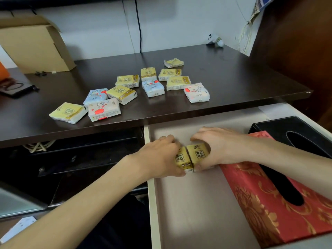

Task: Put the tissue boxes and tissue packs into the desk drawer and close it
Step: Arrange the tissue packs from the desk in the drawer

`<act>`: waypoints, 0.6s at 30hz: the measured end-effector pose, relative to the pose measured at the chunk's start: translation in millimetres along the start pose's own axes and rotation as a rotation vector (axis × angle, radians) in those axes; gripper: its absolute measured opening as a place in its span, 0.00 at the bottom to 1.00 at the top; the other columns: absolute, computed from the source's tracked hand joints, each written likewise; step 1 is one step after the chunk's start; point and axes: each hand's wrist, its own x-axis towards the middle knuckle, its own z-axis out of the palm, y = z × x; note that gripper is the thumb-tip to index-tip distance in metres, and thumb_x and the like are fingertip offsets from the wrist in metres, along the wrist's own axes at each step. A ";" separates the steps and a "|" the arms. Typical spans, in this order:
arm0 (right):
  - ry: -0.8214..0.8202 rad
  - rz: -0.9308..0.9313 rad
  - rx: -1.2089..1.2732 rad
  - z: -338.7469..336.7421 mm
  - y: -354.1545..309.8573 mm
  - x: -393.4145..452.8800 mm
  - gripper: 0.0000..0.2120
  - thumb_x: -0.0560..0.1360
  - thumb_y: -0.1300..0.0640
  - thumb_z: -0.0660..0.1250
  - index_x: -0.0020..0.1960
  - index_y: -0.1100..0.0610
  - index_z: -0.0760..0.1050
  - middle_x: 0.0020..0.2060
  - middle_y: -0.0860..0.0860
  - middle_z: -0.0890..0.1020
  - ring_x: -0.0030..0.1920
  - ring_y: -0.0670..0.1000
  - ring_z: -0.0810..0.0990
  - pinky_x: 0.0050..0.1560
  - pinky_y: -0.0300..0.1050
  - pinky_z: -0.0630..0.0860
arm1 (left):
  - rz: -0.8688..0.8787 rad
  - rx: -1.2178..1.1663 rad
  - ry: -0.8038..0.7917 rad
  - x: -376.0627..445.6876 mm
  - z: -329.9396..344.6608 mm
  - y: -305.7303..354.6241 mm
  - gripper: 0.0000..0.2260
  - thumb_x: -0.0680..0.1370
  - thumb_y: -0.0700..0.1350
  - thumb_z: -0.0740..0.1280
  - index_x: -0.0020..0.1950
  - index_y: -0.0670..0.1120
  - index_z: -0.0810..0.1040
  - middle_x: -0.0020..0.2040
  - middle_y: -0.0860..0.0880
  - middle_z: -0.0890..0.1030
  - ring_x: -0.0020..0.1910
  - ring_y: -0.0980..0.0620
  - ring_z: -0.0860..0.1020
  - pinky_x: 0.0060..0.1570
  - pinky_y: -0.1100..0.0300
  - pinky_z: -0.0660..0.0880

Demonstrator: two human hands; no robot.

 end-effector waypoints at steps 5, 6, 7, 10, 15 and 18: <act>0.204 -0.014 0.279 -32.4 1.6 -6.6 0.32 0.65 0.24 0.61 0.59 0.41 0.82 0.50 0.37 0.85 0.51 0.38 0.82 0.57 0.49 0.80 | -0.001 -0.045 0.103 -10.4 -33.5 -10.9 0.26 0.73 0.64 0.67 0.64 0.50 0.75 0.53 0.53 0.73 0.52 0.52 0.74 0.49 0.53 0.74; 0.261 -0.017 0.328 -40.5 2.4 -5.5 0.26 0.66 0.26 0.62 0.53 0.41 0.84 0.45 0.36 0.86 0.48 0.37 0.83 0.54 0.48 0.81 | 0.005 -0.059 0.129 -11.9 -42.6 -15.4 0.26 0.73 0.65 0.66 0.65 0.51 0.74 0.54 0.54 0.74 0.53 0.52 0.74 0.51 0.51 0.75; 0.311 -0.021 0.373 -49.7 3.3 -3.4 0.22 0.67 0.29 0.64 0.49 0.40 0.85 0.42 0.35 0.86 0.46 0.37 0.83 0.53 0.47 0.81 | 0.008 -0.082 0.160 -13.1 -52.5 -20.4 0.26 0.73 0.64 0.66 0.67 0.52 0.74 0.55 0.55 0.75 0.54 0.53 0.75 0.52 0.50 0.75; 0.407 -0.053 0.492 -78.1 6.5 10.7 0.12 0.74 0.40 0.69 0.45 0.46 0.87 0.39 0.41 0.87 0.43 0.43 0.85 0.52 0.50 0.82 | -0.011 -0.155 0.281 -11.6 -82.7 -39.5 0.23 0.75 0.61 0.67 0.66 0.52 0.76 0.54 0.56 0.79 0.53 0.54 0.77 0.53 0.51 0.76; 0.516 -0.055 0.633 -113.0 -0.9 61.6 0.08 0.78 0.53 0.71 0.43 0.52 0.87 0.37 0.44 0.88 0.40 0.43 0.85 0.41 0.40 0.80 | -0.226 -0.109 0.361 8.5 -118.7 -87.7 0.20 0.75 0.58 0.68 0.64 0.50 0.78 0.57 0.51 0.81 0.53 0.50 0.78 0.50 0.55 0.73; 0.536 -0.085 0.658 -127.0 -15.1 103.1 0.07 0.79 0.54 0.70 0.47 0.52 0.87 0.42 0.42 0.87 0.43 0.38 0.83 0.45 0.38 0.76 | -0.370 -0.013 0.306 21.0 -126.5 -118.5 0.27 0.75 0.60 0.67 0.69 0.49 0.73 0.65 0.46 0.78 0.61 0.44 0.75 0.58 0.49 0.73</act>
